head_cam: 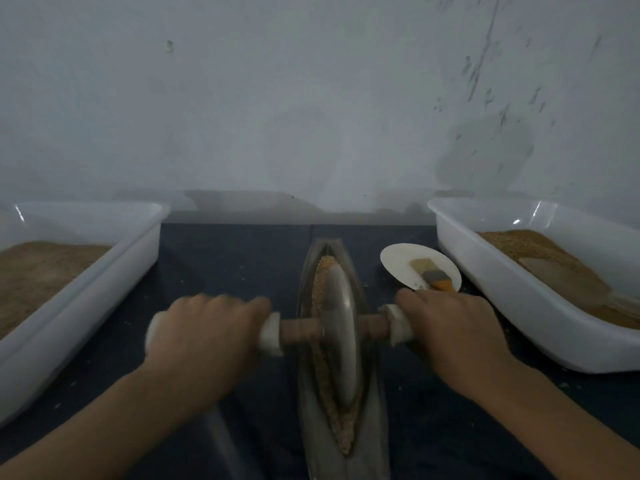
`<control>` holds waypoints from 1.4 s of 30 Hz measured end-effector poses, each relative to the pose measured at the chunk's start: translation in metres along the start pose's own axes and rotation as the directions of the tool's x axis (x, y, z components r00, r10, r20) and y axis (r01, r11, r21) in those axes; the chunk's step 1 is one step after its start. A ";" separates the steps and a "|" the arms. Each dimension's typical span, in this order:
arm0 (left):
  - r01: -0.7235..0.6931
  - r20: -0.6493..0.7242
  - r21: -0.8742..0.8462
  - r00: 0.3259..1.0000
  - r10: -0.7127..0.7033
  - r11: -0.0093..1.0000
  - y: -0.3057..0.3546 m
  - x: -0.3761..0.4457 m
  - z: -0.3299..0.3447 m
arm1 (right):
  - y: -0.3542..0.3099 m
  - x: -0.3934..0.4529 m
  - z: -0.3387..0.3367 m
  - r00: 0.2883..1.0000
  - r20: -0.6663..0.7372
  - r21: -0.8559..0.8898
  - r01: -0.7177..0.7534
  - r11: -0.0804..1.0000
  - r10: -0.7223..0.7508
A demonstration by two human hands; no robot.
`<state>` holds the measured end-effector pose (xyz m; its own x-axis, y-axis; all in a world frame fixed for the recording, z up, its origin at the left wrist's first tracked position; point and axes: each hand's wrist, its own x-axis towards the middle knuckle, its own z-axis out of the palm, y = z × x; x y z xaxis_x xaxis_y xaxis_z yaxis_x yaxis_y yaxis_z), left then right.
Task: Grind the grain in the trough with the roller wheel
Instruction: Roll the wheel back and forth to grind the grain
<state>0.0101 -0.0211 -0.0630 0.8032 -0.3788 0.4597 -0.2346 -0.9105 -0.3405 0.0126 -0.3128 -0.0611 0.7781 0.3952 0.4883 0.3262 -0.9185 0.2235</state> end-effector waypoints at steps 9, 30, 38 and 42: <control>0.159 0.078 -0.120 0.986 -0.151 0.980 -0.003 0.072 0.039 | 0.017 0.065 0.034 0.996 0.067 -0.121 -0.055 0.991 0.064; 0.225 0.099 -0.160 0.972 -0.211 0.961 0.000 0.061 0.041 | 0.011 0.057 0.029 0.999 0.032 -0.185 -0.029 0.982 0.035; -0.085 -0.186 -0.051 0.980 0.074 0.995 0.004 -0.001 -0.006 | -0.001 -0.025 0.001 1.000 0.021 0.010 -0.012 1.000 0.012; 0.092 -0.007 -0.044 0.996 -0.092 0.995 0.003 0.039 0.022 | 0.006 0.015 0.016 0.998 0.046 -0.130 -0.042 0.991 0.048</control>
<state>0.0529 -0.0348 -0.0635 0.8174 -0.2943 0.4952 -0.1837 -0.9480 -0.2600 0.0346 -0.3125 -0.0656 0.8167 0.3493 0.4593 0.2207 -0.9246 0.3106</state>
